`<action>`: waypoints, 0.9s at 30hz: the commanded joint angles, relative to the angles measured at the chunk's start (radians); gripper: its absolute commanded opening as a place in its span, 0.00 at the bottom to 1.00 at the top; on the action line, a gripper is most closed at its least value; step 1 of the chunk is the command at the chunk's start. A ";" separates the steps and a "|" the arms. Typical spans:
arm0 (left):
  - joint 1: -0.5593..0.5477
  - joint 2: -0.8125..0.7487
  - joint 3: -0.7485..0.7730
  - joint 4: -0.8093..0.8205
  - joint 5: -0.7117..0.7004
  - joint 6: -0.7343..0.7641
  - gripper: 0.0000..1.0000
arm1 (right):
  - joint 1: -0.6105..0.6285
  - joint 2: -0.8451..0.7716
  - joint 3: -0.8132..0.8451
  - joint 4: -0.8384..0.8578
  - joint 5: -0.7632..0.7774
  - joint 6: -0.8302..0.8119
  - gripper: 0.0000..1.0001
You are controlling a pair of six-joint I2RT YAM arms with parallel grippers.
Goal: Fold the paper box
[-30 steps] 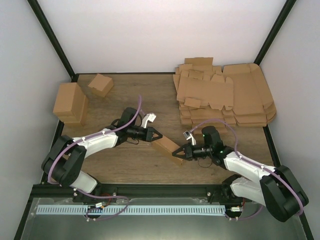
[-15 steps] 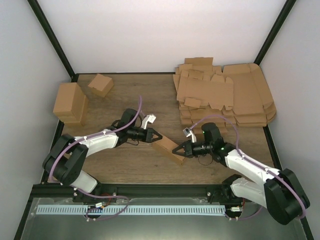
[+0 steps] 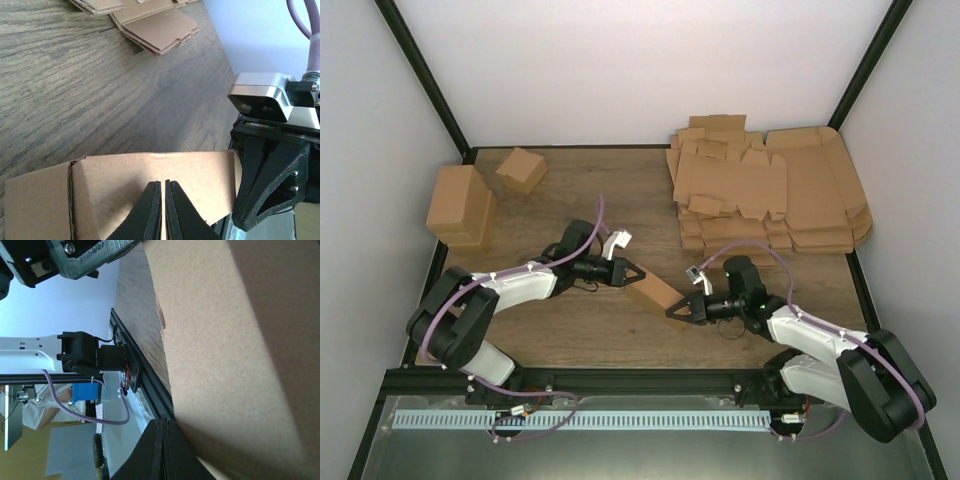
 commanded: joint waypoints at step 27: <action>0.051 0.116 0.055 -0.115 0.040 0.010 0.04 | -0.049 -0.036 -0.010 -0.095 0.072 -0.068 0.01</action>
